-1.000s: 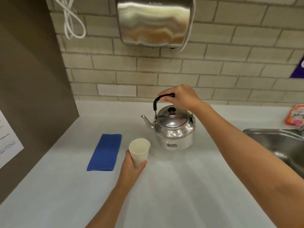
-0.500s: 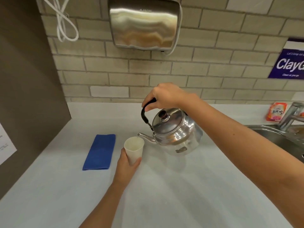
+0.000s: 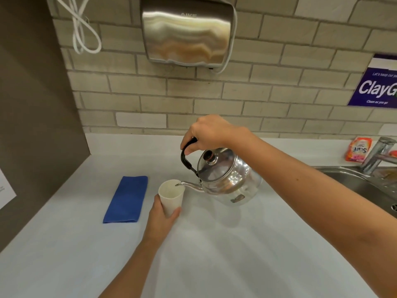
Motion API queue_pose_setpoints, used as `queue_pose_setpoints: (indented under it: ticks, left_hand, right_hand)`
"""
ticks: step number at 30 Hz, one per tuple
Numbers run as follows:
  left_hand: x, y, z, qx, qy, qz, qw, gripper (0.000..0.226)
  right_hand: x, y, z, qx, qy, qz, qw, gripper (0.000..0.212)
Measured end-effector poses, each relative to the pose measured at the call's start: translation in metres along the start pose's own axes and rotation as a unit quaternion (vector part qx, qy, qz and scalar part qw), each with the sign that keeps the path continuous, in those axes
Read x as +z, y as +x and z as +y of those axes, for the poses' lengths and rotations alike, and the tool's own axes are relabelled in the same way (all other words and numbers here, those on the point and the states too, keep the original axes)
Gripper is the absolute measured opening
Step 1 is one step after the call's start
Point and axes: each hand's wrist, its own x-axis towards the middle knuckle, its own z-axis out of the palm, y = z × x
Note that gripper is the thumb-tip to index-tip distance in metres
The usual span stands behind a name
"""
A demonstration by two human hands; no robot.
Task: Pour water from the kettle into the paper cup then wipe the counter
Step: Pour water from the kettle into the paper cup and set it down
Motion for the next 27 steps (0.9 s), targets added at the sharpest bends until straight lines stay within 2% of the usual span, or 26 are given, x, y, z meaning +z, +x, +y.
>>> queue_pose_setpoints:
  ticks: [27]
  left_hand:
    - [0.0,-0.002,0.004,0.002,0.009,0.008,1.0,0.069]
  right_hand:
    - [-0.015,0.003,-0.012,-0.035,-0.057,-0.015,0.998,0.026]
